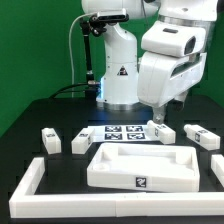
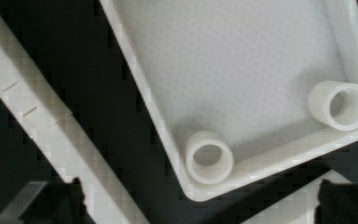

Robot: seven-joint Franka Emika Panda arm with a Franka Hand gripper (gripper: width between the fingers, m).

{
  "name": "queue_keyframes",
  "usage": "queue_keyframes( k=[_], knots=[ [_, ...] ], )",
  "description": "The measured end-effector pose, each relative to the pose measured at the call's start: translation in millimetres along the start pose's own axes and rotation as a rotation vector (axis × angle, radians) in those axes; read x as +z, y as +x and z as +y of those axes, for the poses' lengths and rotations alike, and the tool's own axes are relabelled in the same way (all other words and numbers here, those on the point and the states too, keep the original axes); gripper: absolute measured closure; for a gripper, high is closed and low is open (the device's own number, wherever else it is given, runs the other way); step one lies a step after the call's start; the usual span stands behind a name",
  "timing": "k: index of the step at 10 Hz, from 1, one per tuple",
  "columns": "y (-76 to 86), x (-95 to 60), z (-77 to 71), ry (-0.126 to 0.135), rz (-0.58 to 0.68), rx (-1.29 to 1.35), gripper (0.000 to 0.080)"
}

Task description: Assemble desk

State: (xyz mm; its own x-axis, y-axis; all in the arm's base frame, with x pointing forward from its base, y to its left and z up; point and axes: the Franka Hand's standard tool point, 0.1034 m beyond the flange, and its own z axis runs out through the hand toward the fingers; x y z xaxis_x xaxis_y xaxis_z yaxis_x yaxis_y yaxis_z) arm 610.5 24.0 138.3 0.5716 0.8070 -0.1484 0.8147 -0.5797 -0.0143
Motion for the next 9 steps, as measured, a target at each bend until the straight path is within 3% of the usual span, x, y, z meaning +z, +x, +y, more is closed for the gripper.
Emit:
queue_keyframes(
  k=[7, 8, 9],
  knots=[
    [0.3, 0.1, 0.1, 0.0, 0.002, 0.001, 0.015],
    [0.3, -0.1, 0.0, -0.005, 0.006, -0.004, 0.015],
    [-2.3, -0.4, -4.2, -0.028, 0.031, -0.041, 0.015]
  ],
)
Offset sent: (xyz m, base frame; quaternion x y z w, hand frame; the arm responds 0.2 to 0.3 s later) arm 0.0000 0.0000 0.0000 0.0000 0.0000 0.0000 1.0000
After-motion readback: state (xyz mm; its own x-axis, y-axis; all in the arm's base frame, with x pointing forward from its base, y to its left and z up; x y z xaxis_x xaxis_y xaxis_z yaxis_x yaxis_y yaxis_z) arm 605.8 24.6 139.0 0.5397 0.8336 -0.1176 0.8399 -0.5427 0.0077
